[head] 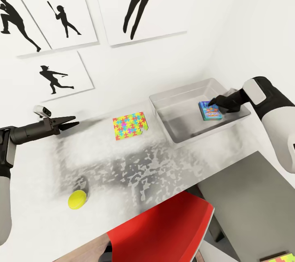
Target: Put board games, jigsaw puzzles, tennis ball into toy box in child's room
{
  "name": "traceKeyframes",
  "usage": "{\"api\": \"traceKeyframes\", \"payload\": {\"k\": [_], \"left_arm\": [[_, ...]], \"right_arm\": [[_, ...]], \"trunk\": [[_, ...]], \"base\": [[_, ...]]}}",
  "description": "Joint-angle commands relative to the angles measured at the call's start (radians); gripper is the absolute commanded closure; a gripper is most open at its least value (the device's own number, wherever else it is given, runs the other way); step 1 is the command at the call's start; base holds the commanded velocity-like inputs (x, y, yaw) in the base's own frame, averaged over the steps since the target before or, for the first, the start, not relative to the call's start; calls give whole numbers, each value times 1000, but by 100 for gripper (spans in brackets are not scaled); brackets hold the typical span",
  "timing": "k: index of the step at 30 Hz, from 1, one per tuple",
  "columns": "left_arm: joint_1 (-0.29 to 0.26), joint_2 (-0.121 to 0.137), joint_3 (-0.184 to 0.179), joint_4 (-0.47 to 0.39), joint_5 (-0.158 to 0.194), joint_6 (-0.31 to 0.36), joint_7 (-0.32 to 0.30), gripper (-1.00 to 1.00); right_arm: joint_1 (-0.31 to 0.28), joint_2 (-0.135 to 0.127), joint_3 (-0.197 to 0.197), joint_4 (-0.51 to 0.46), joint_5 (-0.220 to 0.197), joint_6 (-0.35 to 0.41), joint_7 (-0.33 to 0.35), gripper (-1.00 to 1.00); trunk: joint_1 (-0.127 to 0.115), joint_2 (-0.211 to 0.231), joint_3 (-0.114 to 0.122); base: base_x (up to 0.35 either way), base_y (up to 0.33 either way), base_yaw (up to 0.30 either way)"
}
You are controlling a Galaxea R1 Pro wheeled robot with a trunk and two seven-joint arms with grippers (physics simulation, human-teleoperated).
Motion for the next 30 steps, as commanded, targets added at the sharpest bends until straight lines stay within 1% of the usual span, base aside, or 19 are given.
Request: {"api": "traceKeyframes", "payload": {"k": [1,7,10,15,24,29,30], "left_arm": [[-1,0,0,0,0,11,-4,-100],[0,0,-1,0,0,11,-4,-100],[0,0,-1,0,0,11,-4,-100],[0,0,-2,0,0,11,-4,-100],[0,3,-2,0,-1,11,-4,-100],[0,4,-1,0,-2,11,-4,-100],[1,5,0,0,-2,11,-4,-100]], "right_arm": [[-2,-1,7,-1,-11,2,-7,-100],[-4,-2,6,-3,-16,2,-6,-100],[-3,-3,6,-20,-22,2,-4,-100],[-2,-3,4,-57,-28,2,-2,-100],[1,-4,-5,-78,-34,2,2,-100],[3,-4,-7,-81,-67,2,31,-100],[3,-5,-6,-82,-83,2,44,-100]], "trunk": [[1,-2,-1],[1,-2,-1],[1,-2,2],[1,-2,9],[1,-2,23],[1,-2,31],[1,-2,32]], "base": [[0,0,0],[0,0,0],[0,0,0],[0,0,0],[0,0,0],[-4,0,0],[-56,0,0]]}}
